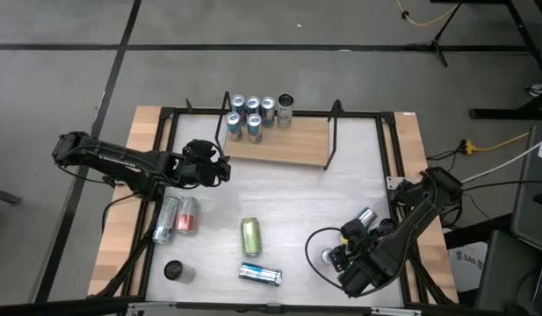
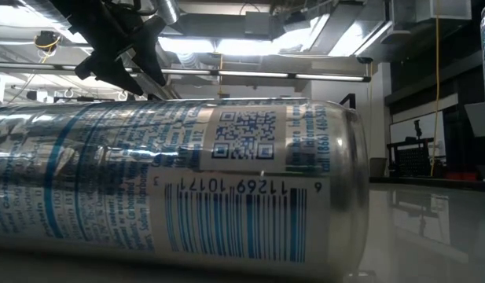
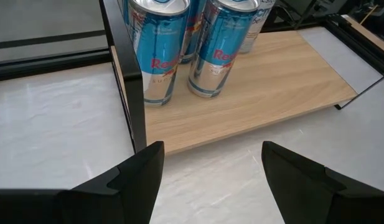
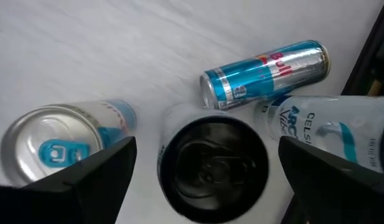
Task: Place canned beverage on shelf
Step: Put the white blue soda can on the shelf
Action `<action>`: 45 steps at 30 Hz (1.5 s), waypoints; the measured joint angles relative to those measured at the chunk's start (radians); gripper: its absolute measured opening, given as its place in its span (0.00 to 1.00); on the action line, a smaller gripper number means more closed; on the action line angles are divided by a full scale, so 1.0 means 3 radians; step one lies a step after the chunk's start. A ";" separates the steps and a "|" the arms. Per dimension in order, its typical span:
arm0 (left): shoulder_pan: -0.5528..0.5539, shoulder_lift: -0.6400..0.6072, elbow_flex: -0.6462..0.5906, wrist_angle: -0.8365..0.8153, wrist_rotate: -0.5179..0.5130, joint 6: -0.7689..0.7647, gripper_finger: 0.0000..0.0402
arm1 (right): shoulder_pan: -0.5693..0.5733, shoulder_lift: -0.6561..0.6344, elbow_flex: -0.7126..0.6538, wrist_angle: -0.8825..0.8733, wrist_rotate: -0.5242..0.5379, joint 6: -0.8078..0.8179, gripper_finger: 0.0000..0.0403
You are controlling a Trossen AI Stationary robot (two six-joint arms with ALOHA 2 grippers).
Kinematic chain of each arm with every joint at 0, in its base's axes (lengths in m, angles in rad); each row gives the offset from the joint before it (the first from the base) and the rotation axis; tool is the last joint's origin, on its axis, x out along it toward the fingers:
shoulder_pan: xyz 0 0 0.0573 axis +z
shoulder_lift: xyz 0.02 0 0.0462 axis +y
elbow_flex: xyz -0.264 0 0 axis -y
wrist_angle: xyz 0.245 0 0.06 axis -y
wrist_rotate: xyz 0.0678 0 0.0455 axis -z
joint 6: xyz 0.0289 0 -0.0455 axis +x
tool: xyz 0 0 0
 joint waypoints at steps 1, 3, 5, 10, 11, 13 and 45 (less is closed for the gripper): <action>0.0000 0.0000 0.0000 -0.0001 0.0000 0.0000 0.66 | 0.0000 0.0029 0.0000 0.0003 0.0000 -0.0001 0.94; 0.0000 0.0000 0.0000 0.0000 0.0000 0.0000 0.66 | 0.0000 0.0066 0.0000 0.0000 0.0000 -0.0004 0.94; 0.0000 0.0000 0.0000 -0.0001 0.0000 0.0000 0.66 | 0.0001 0.0092 0.0000 -0.0004 0.0000 -0.0059 0.94; 0.0000 0.0000 0.0000 -0.0001 0.0000 0.0000 0.66 | 0.0001 0.0140 0.0000 -0.0001 0.0000 -0.0201 0.94; 0.0000 0.0000 0.0000 0.0000 0.0000 0.0000 0.66 | 0.0001 0.0144 0.0000 -0.0003 -0.0001 -0.0202 0.94; 0.0000 0.0000 0.0000 -0.0001 0.0000 0.0000 0.66 | 0.0001 0.0144 0.0000 0.0005 -0.0002 -0.0202 0.94; 0.0000 0.0000 0.0000 0.0001 0.0000 -0.0001 0.66 | 0.0000 0.0145 0.0001 0.0029 -0.0178 0.0212 0.94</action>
